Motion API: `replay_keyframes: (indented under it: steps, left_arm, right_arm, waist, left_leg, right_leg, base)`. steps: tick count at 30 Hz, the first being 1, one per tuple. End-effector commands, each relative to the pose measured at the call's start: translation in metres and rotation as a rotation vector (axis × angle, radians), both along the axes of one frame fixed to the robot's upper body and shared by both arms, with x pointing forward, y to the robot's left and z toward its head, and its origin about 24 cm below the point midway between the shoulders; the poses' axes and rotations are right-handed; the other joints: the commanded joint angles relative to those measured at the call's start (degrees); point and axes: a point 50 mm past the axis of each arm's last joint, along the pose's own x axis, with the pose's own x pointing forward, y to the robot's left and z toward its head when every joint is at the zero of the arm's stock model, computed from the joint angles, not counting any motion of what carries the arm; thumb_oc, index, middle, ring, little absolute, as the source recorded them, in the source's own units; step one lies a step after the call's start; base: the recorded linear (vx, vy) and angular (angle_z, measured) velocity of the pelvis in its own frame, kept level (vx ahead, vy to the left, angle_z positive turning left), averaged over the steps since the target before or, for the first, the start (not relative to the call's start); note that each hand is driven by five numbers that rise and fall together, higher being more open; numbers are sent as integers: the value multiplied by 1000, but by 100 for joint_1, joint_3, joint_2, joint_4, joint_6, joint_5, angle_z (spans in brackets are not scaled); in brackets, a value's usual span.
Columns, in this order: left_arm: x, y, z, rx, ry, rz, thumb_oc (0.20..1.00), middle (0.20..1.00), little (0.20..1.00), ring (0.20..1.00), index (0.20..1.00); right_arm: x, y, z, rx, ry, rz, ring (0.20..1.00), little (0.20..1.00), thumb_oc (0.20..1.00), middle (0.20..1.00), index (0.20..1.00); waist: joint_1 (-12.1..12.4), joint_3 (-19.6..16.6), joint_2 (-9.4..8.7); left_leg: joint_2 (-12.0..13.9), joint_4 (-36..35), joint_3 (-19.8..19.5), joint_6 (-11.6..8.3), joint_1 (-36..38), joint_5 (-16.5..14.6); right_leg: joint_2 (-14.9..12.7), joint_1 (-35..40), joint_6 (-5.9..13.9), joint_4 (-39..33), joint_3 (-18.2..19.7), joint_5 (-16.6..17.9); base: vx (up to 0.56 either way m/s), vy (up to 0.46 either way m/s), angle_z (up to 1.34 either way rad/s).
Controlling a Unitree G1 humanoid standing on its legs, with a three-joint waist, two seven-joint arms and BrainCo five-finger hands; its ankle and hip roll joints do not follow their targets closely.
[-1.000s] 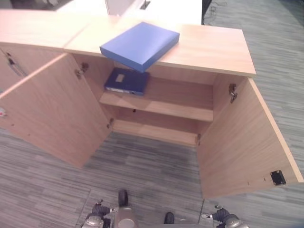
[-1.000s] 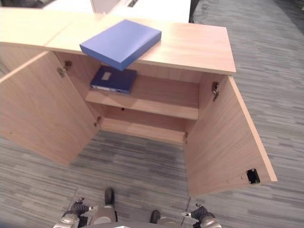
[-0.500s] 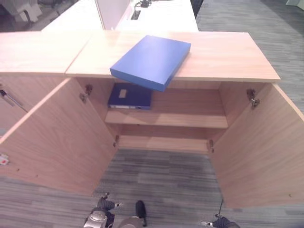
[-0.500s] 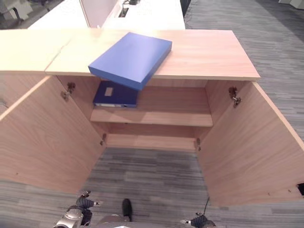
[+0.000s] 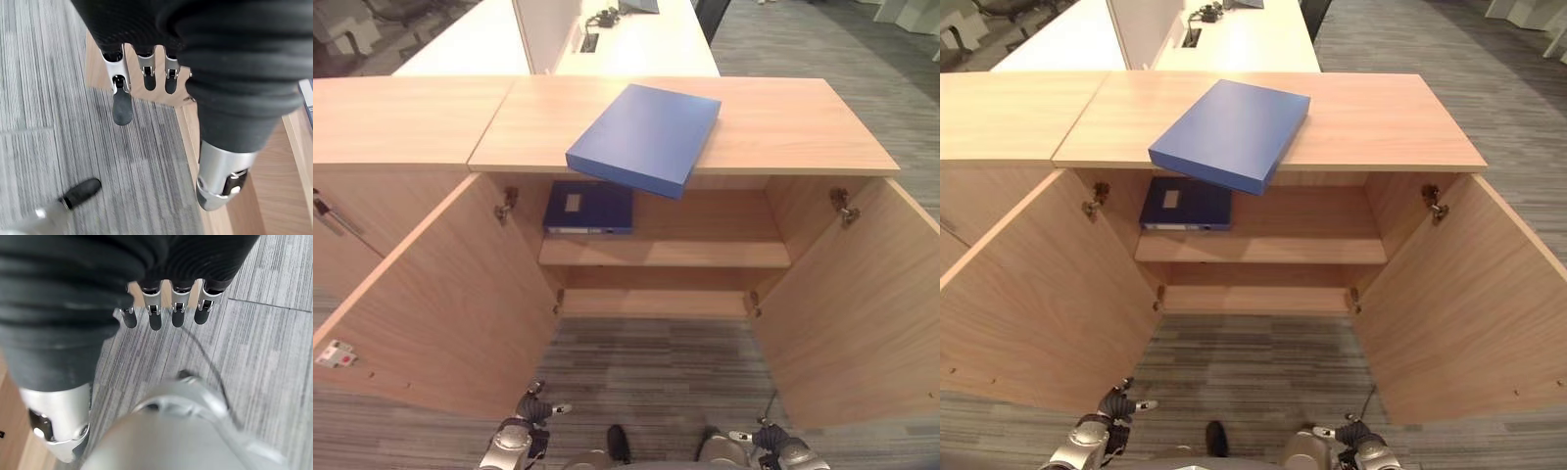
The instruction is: Put the empty folder in the office cabinet
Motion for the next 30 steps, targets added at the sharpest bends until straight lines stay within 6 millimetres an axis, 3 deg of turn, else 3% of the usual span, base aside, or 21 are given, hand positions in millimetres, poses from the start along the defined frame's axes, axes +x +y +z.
replay_keyframes:
  steps: [1, 4, 7, 9, 11, 13, 15, 17, 18, 19, 24, 25, 30]
  left_arm:
    - [18, -9, 8, -88, -97, 90, 1000, 1000, 1000, 1000, 1000]
    - [11, -22, 3, -164, -85, 135, 1000, 1000, 1000, 1000, 1000]
    - [8, -27, 3, -198, -89, 154, 1000, 1000, 1000, 1000, 1000]
    - [14, -30, 7, -229, -112, 160, 1000, 1000, 1000, 1000, 1000]
    - [22, -34, 14, -257, -152, 150, 1000, 1000, 1000, 1000, 1000]
    - [27, -38, 20, -283, -196, 164, 1000, 1000, 1000, 1000, 1000]
    - [27, -39, 24, -301, -219, 167, 1000, 1000, 1000, 1000, 1000]
    - [26, -37, 27, -310, -229, 167, 1000, 1000, 1000, 1000, 1000]
    - [26, -37, 27, -310, -229, 167, 1000, 1000, 1000, 1000, 1000]
    - [30, -35, 33, -332, -271, 192, 1000, 1000, 1000, 1000, 1000]
    - [36, -33, 46, -349, -338, 181, 1000, 1000, 1000, 1000, 1000]
    - [40, -28, 61, -339, -415, 191, 1000, 1000, 1000, 1000, 1000]
    - [35, -11, 88, -257, -554, 239, 1000, 1000, 1000, 1000, 1000]
  right_arm:
    - [-5, 1, -2, 87, -37, -203, 1000, 1000, 1000, 1000, 1000]
    - [-25, 3, -8, 114, 13, -321, 1000, 1000, 1000, 1000, 1000]
    - [-29, 3, -9, 118, 22, -356, 1000, 1000, 1000, 1000, 1000]
    - [-28, 0, -8, 112, 10, -379, 1000, 1000, 1000, 1000, 1000]
    - [-25, -4, -7, 103, 2, -397, 1000, 1000, 1000, 1000, 1000]
    - [-22, -10, -4, 83, -9, -396, 1000, 1000, 1000, 1000, 1000]
    - [-25, -13, -4, 69, 4, -398, 1000, 1000, 1000, 1000, 1000]
    - [-33, -17, -5, 54, 22, -398, 1000, 1000, 1000, 1000, 1000]
    - [-33, -17, -5, 54, 23, -398, 1000, 1000, 1000, 1000, 1000]
    - [-30, -15, -5, 56, 13, -399, 1000, 1000, 1000, 1000, 1000]
    - [-35, -8, -7, 69, 23, -411, 1000, 1000, 1000, 1000, 1000]
    - [-38, -7, -8, 73, 26, -425, 1000, 1000, 1000, 1000, 1000]
    - [-45, 1, -11, 89, 44, -439, 1000, 1000, 1000, 1000, 1000]
  waist:
    - [-104, 235, 62]
    - [-119, 29, -1]
    - [-126, -79, -30]
    - [-124, -12, -131]
    - [-77, 120, -228]
    - [-6, 206, -246]
    - [66, 171, -282]
    - [128, 150, -248]
    - [128, 149, -251]
    - [168, 121, -207]
    - [138, -50, -121]
    - [143, -91, -82]
    - [218, -165, -73]
  left_leg:
    - [3, 78, -651, -380, 469, -748]
    - [152, 78, -678, -476, 638, -858]
    - [404, 226, -679, -598, 741, -871]
    - [646, 1183, -604, -732, 436, -1079]
    - [800, 2350, -599, -736, -99, -923]
    - [864, 2909, -608, -657, -451, -797]
    - [760, 2437, -624, -570, -634, -850]
    - [708, 1825, -702, -635, -780, -508]
    - [704, 1811, -701, -635, -773, -501]
    - [621, 1392, -897, -708, -722, -343]
    - [535, 650, -937, -724, -374, -199]
    - [497, 349, -958, -708, -184, -149]
    - [477, 78, -978, -689, 9, -198]
  right_leg:
    - [570, 314, -118, -934, 265, 937]
    - [690, 747, -196, -1310, 299, 962]
    - [777, 920, -286, -1280, 256, 798]
    - [798, 1117, -413, -1251, 235, 625]
    - [798, 1280, -572, -1255, 182, 515]
    - [840, 1412, -683, -1263, 148, 375]
    - [788, 1495, -626, -1310, 195, 319]
    - [814, 1605, -577, -1387, 213, 281]
    - [811, 1607, -577, -1389, 213, 281]
    - [874, 1677, -561, -1438, 342, 251]
    - [943, 1750, -532, -1624, 340, 313]
    - [971, 1751, -515, -1671, 363, 318]
    - [970, 1760, -447, -1671, 341, 312]
  base:
    - [313, -213, 26]
    - [342, -237, 32]
    - [253, -233, 18]
    - [154, -278, 9]
    - [51, -226, 16]
    - [78, -133, 6]
    - [126, -5, -6]
    - [111, 37, -1]
    - [118, 42, 1]
    - [77, 29, -8]
    - [147, 69, -21]
    - [85, 68, -7]
    - [66, 51, -6]
